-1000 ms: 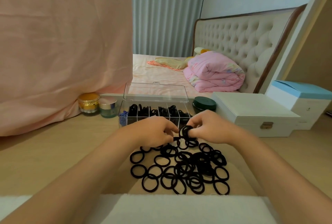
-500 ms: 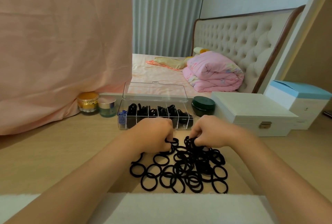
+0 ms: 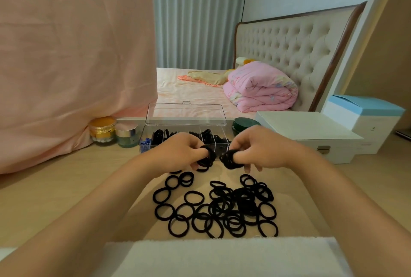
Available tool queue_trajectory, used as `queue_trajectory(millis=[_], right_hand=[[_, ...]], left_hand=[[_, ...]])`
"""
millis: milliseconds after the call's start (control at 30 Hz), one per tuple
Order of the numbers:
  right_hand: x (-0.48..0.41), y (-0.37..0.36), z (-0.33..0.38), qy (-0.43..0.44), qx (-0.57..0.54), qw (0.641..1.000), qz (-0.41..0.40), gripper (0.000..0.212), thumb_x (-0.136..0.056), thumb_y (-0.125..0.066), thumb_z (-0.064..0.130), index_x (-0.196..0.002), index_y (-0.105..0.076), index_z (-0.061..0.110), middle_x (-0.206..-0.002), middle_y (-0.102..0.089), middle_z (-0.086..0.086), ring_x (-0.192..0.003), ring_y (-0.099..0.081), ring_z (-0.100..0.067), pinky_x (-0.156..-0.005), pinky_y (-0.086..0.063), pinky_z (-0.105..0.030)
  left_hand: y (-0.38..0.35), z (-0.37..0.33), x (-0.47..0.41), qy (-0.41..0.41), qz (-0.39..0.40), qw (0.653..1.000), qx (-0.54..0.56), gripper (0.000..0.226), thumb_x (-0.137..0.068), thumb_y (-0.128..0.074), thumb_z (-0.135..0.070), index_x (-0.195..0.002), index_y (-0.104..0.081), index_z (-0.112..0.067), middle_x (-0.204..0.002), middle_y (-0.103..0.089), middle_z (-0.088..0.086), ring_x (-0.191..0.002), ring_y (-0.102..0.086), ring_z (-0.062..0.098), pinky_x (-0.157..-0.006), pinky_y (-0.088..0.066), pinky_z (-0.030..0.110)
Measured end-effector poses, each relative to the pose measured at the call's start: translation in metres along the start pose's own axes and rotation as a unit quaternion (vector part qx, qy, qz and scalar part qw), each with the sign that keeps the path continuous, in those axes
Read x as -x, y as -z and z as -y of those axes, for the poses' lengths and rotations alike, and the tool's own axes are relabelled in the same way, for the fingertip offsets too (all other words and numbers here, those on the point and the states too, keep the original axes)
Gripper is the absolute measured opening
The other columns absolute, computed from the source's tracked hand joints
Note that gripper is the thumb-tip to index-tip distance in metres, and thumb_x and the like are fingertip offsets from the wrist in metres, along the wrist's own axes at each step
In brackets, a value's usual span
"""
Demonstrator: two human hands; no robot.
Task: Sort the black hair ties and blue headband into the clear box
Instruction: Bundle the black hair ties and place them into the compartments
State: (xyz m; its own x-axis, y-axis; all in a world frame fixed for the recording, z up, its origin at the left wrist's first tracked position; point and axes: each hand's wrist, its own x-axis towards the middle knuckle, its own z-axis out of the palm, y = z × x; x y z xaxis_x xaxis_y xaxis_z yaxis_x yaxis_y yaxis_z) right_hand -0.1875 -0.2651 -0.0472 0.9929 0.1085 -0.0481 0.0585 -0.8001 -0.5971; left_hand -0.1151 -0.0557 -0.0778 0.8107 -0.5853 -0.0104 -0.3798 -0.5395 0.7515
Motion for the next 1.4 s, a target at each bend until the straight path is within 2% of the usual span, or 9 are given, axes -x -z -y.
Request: queue_trajectory(millis=[100,167,367,467,633,867,1067,1200,1400], right_hand=[[0.002,0.002,0.008,0.023,-0.207,0.978,-0.009,0.015,-0.095,-0.059,0.001,-0.094,-0.074,0.006,-0.072,-0.072,-0.006,-0.057,-0.064,-0.017,-0.048,-0.051,-0.025],[-0.002,-0.008,0.012,0.02,-0.286,0.958,0.002,0.014,-0.097,-0.06,0.004,-0.098,-0.073,0.002,-0.078,-0.071,-0.014,-0.056,-0.062,-0.019,-0.048,-0.051,-0.025],[-0.012,-0.032,0.013,-0.059,-0.3,0.95,-0.059,0.013,-0.094,-0.063,0.006,-0.102,-0.071,0.0,-0.074,-0.072,-0.009,-0.055,-0.065,-0.017,-0.049,-0.055,-0.025],[-0.014,-0.037,0.01,-0.078,-0.267,0.954,-0.112,0.008,-0.091,-0.067,0.008,-0.097,-0.071,0.003,-0.074,-0.075,-0.011,-0.055,-0.067,-0.017,-0.05,-0.056,-0.028],[-0.018,-0.046,0.01,-0.088,-0.234,0.959,-0.135,0.014,-0.088,-0.074,0.011,-0.099,-0.071,0.002,-0.082,-0.075,-0.017,-0.055,-0.067,-0.017,-0.049,-0.055,-0.026],[-0.015,-0.041,0.01,-0.071,-0.216,0.97,-0.087,0.005,-0.087,-0.074,0.012,-0.089,-0.078,0.012,-0.079,-0.073,-0.006,-0.063,-0.067,-0.014,-0.052,-0.053,-0.026],[-0.008,-0.029,0.012,-0.066,-0.235,0.968,-0.061,0.024,-0.085,-0.08,0.022,-0.106,-0.072,0.014,-0.098,-0.072,-0.007,-0.073,-0.069,-0.011,-0.057,-0.055,-0.027],[-0.009,-0.029,0.01,-0.059,-0.319,0.946,-0.021,0.047,-0.086,-0.079,0.021,-0.131,-0.064,0.022,-0.117,-0.069,-0.009,-0.098,-0.072,-0.019,-0.073,-0.062,-0.036],[-0.014,-0.032,0.011,-0.043,-0.41,0.909,-0.059,0.023,-0.088,-0.076,0.011,-0.111,-0.075,0.011,-0.1,-0.078,-0.014,-0.087,-0.076,-0.025,-0.069,-0.064,-0.032]], left_hand=[[-0.002,0.005,-0.003,0.023,-0.034,0.997,0.06,0.028,-0.096,-0.063,-0.03,-0.094,-0.07,-0.003,-0.069,-0.07,0.002,-0.064,-0.06,0.014,-0.059,-0.049,0.023],[-0.005,0.003,-0.003,0.032,-0.035,0.994,0.098,0.028,-0.094,-0.066,-0.034,-0.092,-0.073,-0.007,-0.074,-0.073,0.003,-0.064,-0.065,0.011,-0.056,-0.051,0.02],[-0.003,-0.002,-0.001,0.062,0.034,0.956,0.284,0.022,-0.097,-0.064,-0.021,-0.107,-0.074,-0.004,-0.088,-0.074,0.011,-0.076,-0.068,0.015,-0.067,-0.06,0.025],[0.0,-0.001,-0.002,0.081,0.068,0.927,0.361,0.037,-0.099,-0.059,-0.034,-0.11,-0.07,0.0,-0.094,-0.072,0.013,-0.086,-0.07,0.022,-0.079,-0.062,0.033],[-0.002,0.006,-0.006,0.052,0.059,0.961,0.264,0.039,-0.078,-0.084,-0.026,-0.11,-0.073,-0.007,-0.105,-0.076,0.011,-0.095,-0.075,0.019,-0.091,-0.059,0.036],[0.003,0.013,-0.006,0.05,0.047,0.959,0.274,0.031,-0.083,-0.08,-0.008,-0.111,-0.072,0.0,-0.108,-0.075,0.015,-0.097,-0.075,0.025,-0.085,-0.061,0.033],[0.005,0.013,-0.006,0.049,0.056,0.953,0.293,0.02,-0.085,-0.076,-0.009,-0.104,-0.075,-0.004,-0.099,-0.077,0.008,-0.09,-0.075,0.019,-0.08,-0.061,0.027],[0.008,0.012,-0.004,0.028,0.057,0.954,0.293,0.02,-0.089,-0.073,-0.009,-0.108,-0.074,-0.008,-0.104,-0.077,0.008,-0.094,-0.075,0.021,-0.083,-0.06,0.028],[0.013,0.003,-0.004,0.02,0.0,0.96,0.28,0.024,-0.086,-0.077,-0.015,-0.11,-0.073,-0.013,-0.099,-0.078,0.009,-0.087,-0.076,0.019,-0.077,-0.061,0.028]])
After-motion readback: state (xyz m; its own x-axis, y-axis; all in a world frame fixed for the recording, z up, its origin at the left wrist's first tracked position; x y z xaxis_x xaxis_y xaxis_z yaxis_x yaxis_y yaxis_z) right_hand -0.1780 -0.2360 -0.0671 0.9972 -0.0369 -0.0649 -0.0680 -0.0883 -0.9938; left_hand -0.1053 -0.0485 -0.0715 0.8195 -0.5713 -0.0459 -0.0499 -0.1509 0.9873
